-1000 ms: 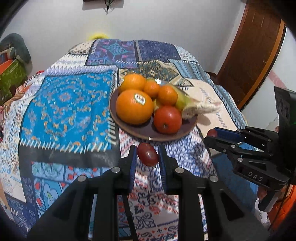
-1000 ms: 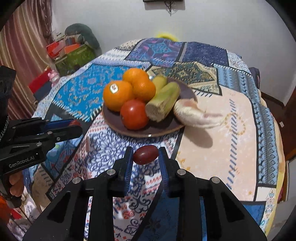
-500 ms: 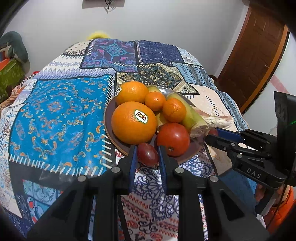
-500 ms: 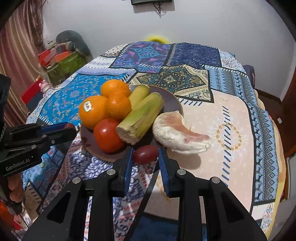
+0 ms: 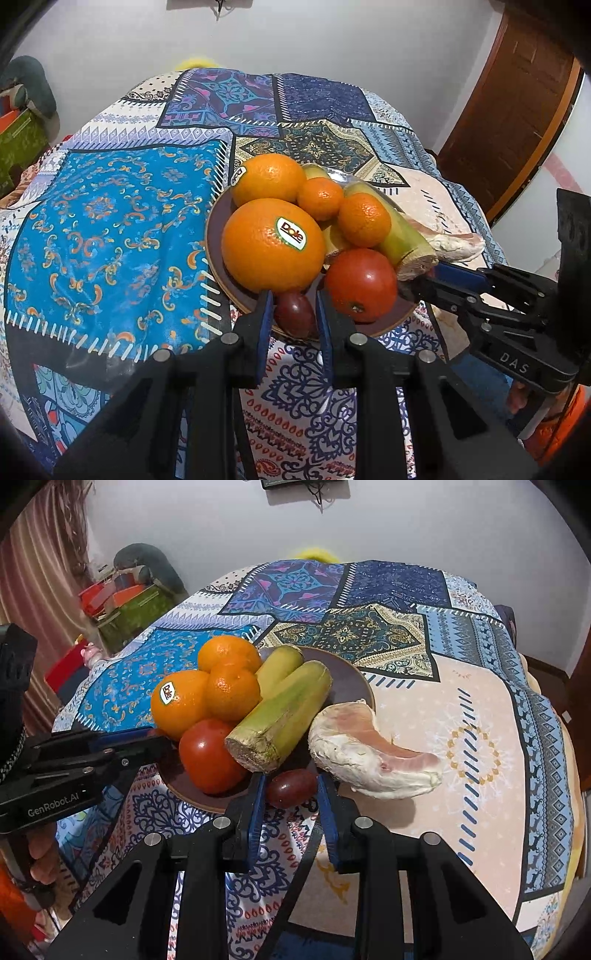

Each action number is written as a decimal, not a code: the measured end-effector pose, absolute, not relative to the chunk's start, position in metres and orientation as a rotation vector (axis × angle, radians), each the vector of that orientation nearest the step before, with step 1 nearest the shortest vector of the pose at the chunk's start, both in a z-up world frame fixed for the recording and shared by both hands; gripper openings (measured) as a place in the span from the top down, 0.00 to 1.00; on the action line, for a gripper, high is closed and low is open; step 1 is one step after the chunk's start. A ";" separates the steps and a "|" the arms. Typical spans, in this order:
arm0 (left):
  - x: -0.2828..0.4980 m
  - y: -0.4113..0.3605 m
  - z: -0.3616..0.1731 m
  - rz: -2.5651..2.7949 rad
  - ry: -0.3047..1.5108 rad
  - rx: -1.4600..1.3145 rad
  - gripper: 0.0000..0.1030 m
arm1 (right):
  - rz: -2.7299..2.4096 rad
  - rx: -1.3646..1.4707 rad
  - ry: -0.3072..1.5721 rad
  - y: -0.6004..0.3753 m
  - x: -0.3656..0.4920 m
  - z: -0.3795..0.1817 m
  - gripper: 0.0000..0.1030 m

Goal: Organize fruits

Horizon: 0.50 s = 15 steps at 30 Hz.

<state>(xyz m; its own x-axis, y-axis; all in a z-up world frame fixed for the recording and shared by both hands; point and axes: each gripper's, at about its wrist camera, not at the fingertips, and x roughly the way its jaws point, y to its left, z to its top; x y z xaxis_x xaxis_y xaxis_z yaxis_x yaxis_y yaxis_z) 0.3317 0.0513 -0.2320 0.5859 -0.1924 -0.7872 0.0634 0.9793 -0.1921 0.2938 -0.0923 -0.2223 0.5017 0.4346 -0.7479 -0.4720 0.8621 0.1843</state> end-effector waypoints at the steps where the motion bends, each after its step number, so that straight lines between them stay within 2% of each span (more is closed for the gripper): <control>1: 0.332 0.051 -0.232 -0.149 0.934 -0.149 0.78 | 0.550 -0.049 0.888 -0.092 0.294 -0.222 0.73; 10: 0.327 0.050 -0.227 -0.142 0.923 -0.148 0.78 | 0.552 -0.064 0.890 -0.091 0.292 -0.221 0.72; 15: 0.310 0.052 -0.206 -0.125 0.883 -0.144 0.78 | 0.554 -0.064 0.874 -0.094 0.283 -0.210 0.72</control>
<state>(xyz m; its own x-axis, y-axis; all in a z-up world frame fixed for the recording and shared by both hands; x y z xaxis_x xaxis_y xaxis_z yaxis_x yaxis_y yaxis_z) 0.3100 0.0524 -0.2057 0.6289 -0.1680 -0.7591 0.0489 0.9830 -0.1770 0.2833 -0.0943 -0.2097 0.5106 0.4342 -0.7421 -0.4857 0.8579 0.1677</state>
